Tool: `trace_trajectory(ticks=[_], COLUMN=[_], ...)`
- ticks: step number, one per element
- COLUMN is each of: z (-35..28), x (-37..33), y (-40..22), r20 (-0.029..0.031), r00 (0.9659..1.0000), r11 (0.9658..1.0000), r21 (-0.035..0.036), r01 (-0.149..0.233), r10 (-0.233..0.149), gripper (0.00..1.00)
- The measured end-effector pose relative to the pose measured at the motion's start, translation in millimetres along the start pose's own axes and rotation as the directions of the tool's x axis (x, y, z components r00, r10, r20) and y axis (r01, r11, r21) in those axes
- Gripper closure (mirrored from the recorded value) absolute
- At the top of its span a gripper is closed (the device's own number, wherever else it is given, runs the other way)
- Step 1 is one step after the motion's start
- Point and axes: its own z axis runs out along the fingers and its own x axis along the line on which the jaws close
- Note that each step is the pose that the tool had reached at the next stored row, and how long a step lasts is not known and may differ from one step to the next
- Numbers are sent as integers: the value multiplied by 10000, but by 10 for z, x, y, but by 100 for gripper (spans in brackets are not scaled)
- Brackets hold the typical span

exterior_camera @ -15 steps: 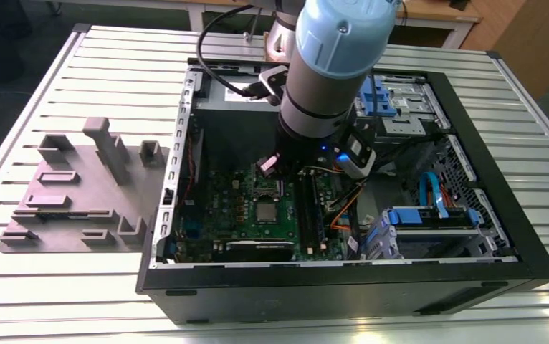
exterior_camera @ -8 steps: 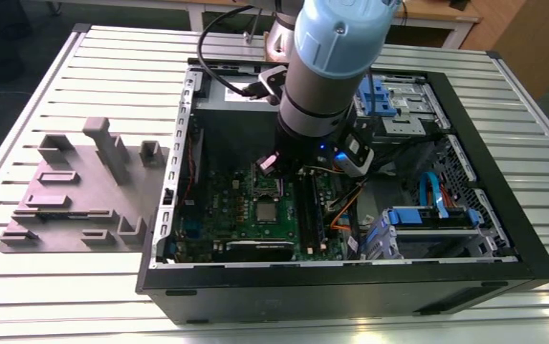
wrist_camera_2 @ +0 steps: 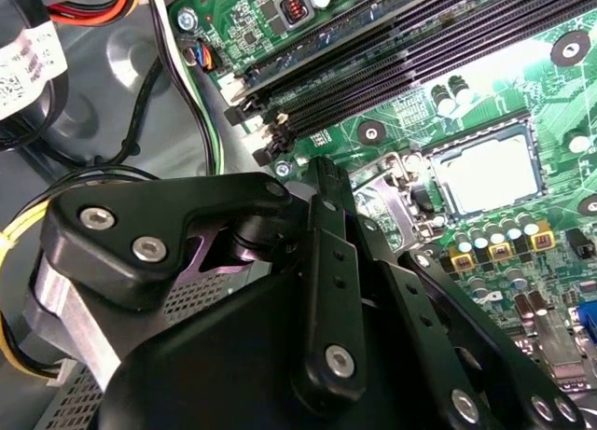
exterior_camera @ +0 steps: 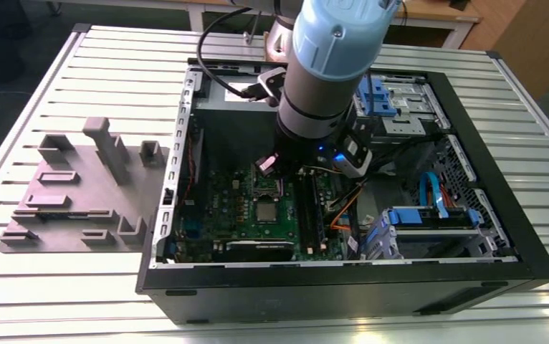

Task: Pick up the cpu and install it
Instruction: 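Close the cpu cover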

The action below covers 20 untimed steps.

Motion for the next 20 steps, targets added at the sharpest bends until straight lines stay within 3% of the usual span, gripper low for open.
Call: trace_trajectory(ticks=[14,20], z=[17,-7], x=[24,33], y=[20,9], r20=[-8,-26], r00=[10000,10000], r11=[10000,10000], r21=[9,13], r01=[8,85], r10=[-8,-85], gripper=[90,90])
